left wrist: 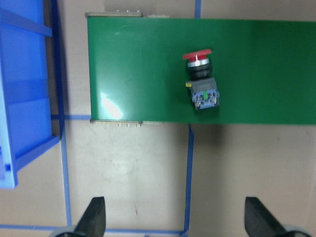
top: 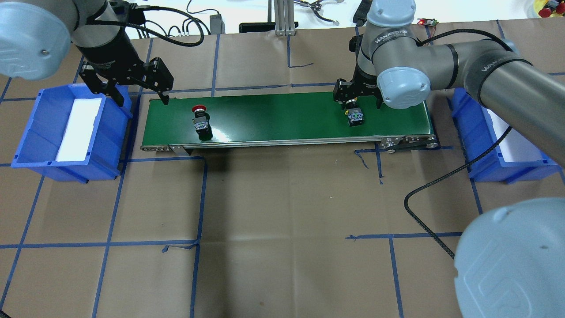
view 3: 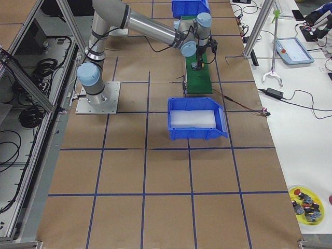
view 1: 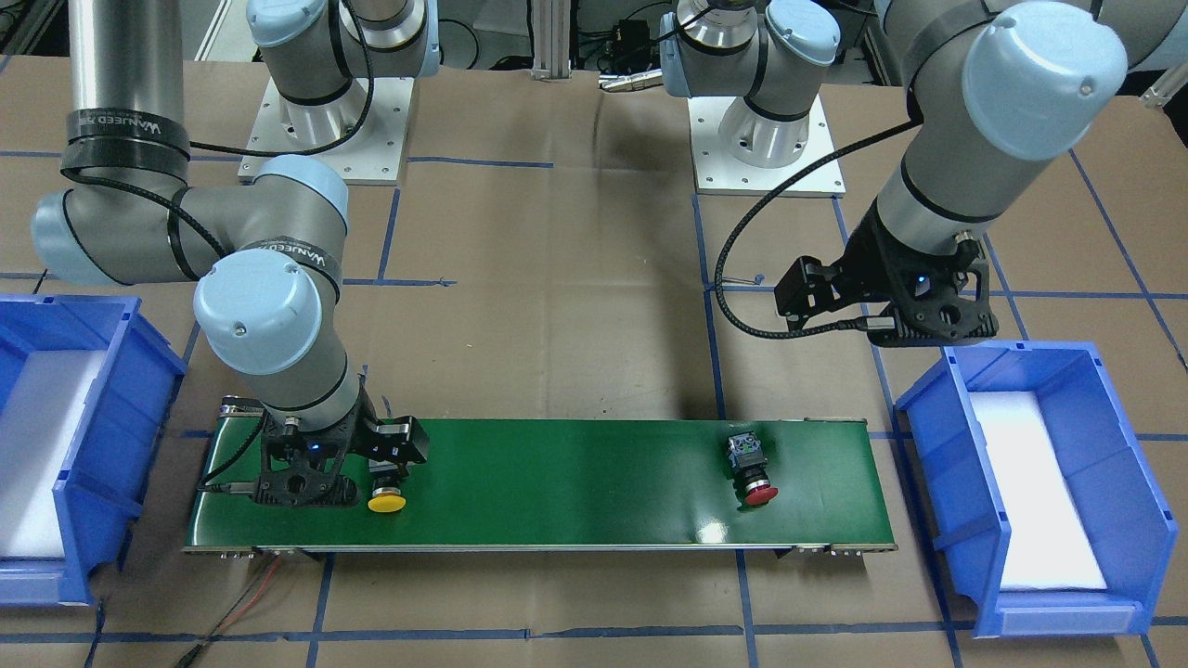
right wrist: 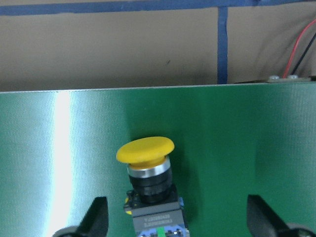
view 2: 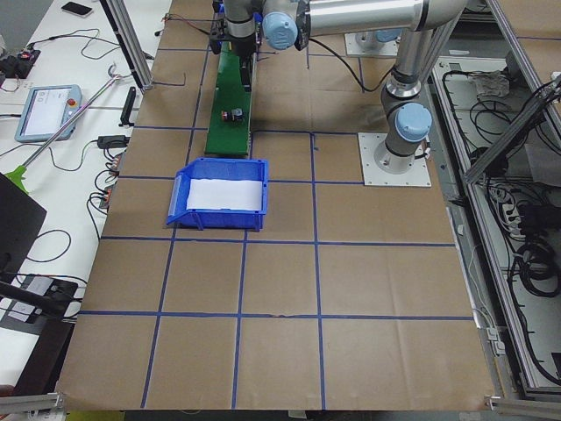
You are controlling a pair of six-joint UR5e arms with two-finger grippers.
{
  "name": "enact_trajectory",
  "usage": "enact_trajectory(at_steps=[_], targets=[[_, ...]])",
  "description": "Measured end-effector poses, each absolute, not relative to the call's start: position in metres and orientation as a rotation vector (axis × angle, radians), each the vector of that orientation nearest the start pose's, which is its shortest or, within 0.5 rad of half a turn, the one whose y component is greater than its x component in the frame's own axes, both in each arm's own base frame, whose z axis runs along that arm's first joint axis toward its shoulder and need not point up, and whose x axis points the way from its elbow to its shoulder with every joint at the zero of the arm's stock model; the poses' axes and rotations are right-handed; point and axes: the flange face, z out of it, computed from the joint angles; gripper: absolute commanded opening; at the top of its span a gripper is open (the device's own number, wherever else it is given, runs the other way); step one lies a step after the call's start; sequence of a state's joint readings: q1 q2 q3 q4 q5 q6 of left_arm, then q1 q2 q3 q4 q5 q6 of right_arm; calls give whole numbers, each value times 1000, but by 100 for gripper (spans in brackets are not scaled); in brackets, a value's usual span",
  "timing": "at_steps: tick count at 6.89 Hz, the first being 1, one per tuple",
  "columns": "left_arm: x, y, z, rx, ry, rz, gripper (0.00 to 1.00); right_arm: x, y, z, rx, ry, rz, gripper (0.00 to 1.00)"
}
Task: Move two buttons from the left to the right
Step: 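Lift the yellow button with the right gripper and carry it into the empty blue bin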
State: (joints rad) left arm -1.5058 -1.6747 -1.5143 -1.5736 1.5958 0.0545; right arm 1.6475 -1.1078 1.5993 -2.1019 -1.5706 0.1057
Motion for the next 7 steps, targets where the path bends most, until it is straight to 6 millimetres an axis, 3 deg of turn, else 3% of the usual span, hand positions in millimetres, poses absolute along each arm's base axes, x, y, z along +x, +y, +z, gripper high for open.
enact_trajectory(at_steps=[2,3,5,7], targets=[[-97,-517,482,-16,3119,48,100,180,-631,243,48,3140,-15,28],[-97,-515,485,-25,3118,37,100,178,-632,241,45,3141,-10,7],[-97,-515,487,-36,3116,28,100,163,-636,257,52,3145,-42,5],[-97,-517,489,-75,3114,11,100,114,-629,313,105,3146,-84,5]])
